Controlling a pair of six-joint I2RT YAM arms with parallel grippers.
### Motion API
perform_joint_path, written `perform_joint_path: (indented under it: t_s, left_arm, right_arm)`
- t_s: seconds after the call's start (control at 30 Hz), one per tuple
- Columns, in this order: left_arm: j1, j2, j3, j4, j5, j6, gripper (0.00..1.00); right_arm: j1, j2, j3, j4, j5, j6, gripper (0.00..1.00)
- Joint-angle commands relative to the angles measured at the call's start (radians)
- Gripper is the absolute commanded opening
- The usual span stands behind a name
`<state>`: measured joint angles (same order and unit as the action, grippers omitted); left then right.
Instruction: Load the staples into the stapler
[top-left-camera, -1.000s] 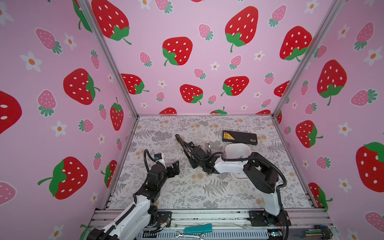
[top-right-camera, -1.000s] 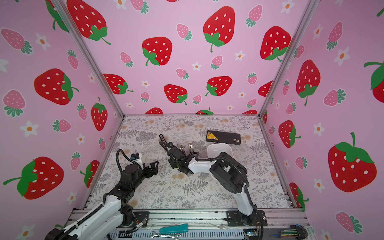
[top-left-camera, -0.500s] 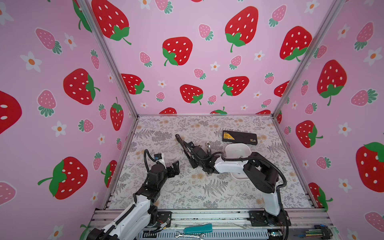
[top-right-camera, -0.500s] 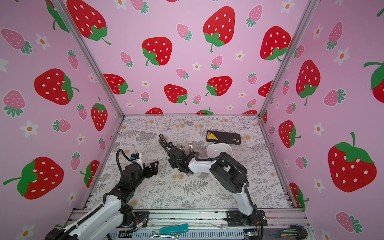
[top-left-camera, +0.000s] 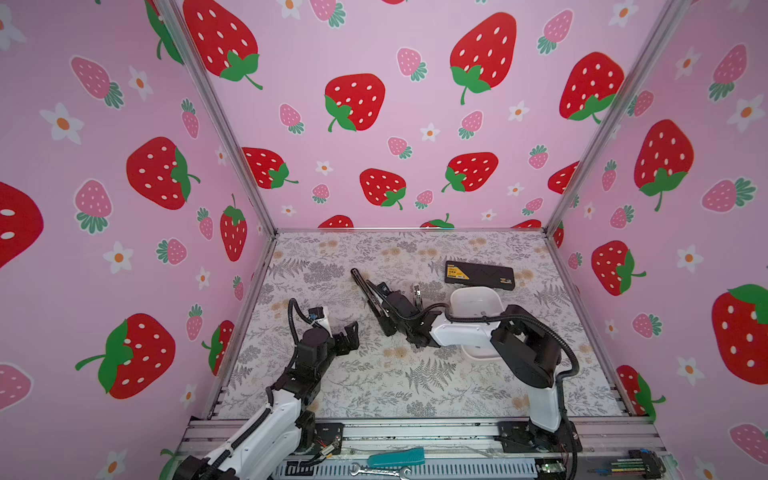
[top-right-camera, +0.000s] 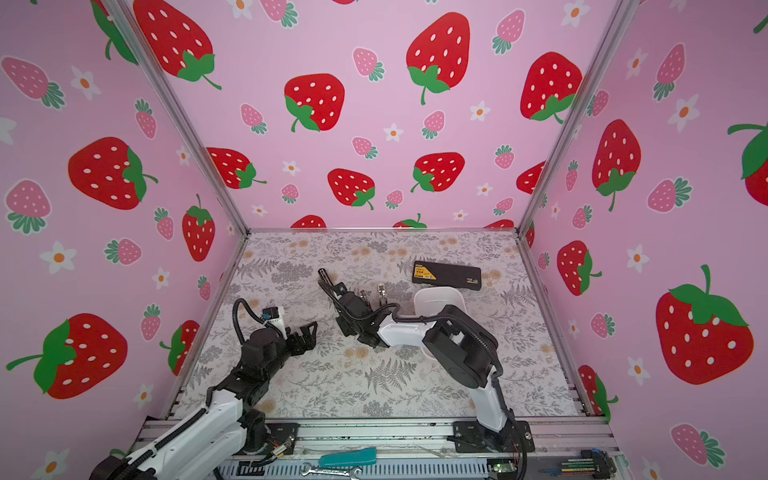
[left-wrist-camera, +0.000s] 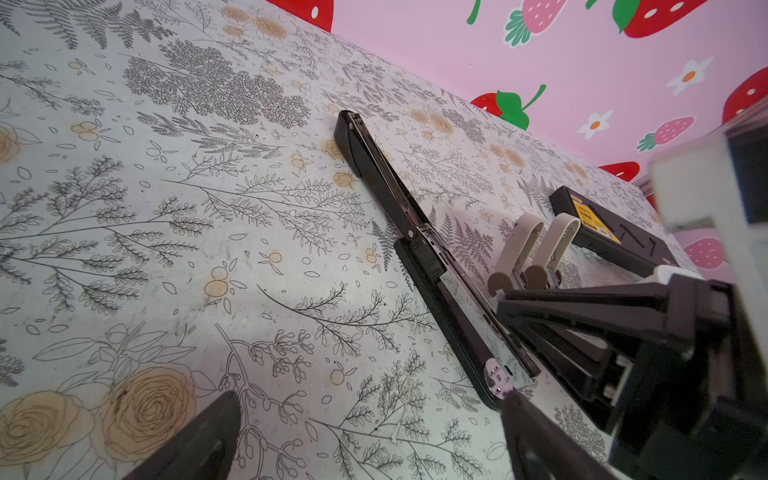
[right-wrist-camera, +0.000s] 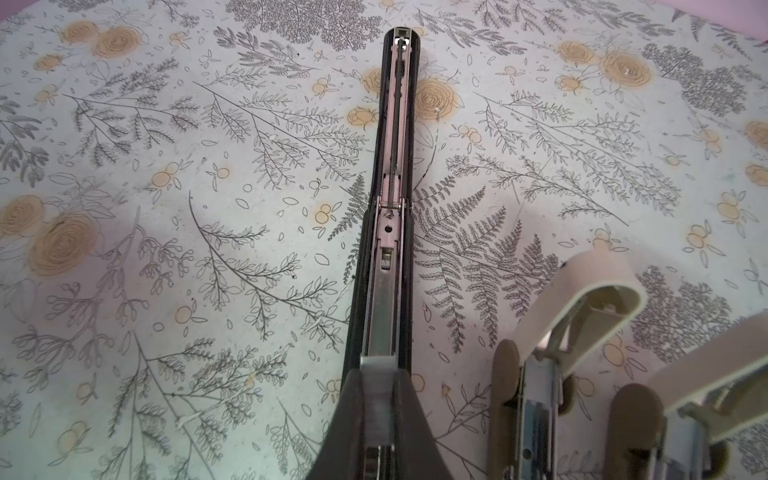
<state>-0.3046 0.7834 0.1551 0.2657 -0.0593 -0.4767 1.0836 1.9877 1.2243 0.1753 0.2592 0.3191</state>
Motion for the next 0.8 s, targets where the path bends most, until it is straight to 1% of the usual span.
perform_joint_path:
  t_s: [0.0,0.77]
  left_arm:
    - [0.004,0.000,0.032,0.023,-0.002,-0.016,0.99]
    - [0.004,0.001,0.032,0.025,-0.001,-0.016,0.99]
  right_arm:
    - [-0.001,-0.035,-0.013,0.020,-0.012,-0.005,0.13]
    - [-0.002,0.042,0.039,-0.007,-0.010,-0.009,0.13]
